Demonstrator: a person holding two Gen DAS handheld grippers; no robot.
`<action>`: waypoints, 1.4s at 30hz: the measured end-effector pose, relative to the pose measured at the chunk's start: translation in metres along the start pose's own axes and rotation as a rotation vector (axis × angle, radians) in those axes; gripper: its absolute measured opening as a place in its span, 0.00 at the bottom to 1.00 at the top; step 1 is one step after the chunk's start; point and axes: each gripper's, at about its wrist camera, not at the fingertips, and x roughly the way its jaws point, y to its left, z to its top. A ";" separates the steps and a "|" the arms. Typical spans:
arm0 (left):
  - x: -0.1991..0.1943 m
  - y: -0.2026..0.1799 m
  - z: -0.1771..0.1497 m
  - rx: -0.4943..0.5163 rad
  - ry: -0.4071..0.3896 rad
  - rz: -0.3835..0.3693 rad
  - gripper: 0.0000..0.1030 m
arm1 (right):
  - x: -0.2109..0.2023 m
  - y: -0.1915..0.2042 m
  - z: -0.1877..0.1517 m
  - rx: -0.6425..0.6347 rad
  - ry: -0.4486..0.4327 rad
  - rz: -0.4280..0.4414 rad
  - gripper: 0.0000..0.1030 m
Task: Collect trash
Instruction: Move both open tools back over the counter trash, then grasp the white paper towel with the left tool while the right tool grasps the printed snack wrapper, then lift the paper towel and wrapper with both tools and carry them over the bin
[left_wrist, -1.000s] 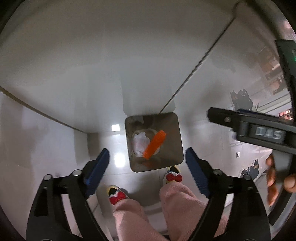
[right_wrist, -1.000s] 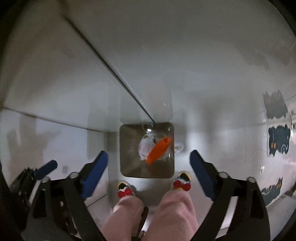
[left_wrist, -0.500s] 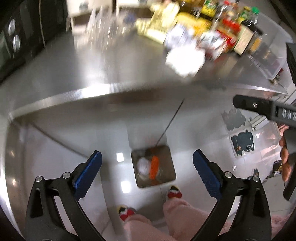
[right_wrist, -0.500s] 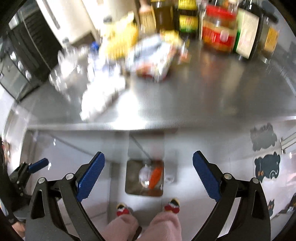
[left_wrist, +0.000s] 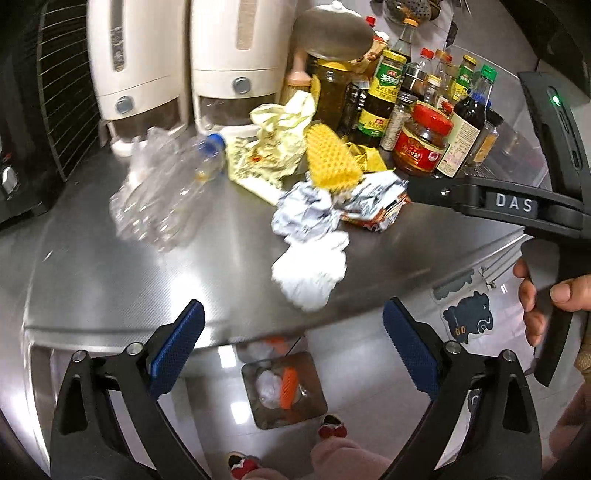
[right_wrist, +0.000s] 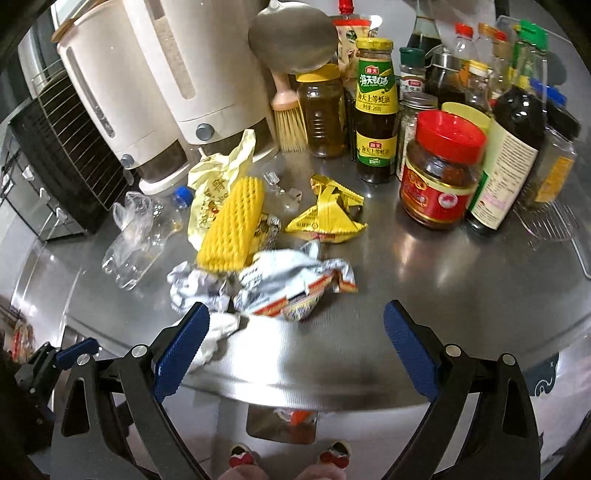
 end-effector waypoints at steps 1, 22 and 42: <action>0.007 -0.002 0.004 0.003 0.006 -0.006 0.84 | 0.005 -0.001 0.003 -0.005 0.010 0.004 0.92; 0.077 0.000 0.018 0.005 0.131 -0.066 0.41 | 0.075 0.006 0.013 -0.106 0.141 0.043 0.77; 0.043 0.003 -0.009 -0.003 0.133 -0.063 0.10 | 0.031 0.001 -0.027 -0.040 0.160 0.052 0.47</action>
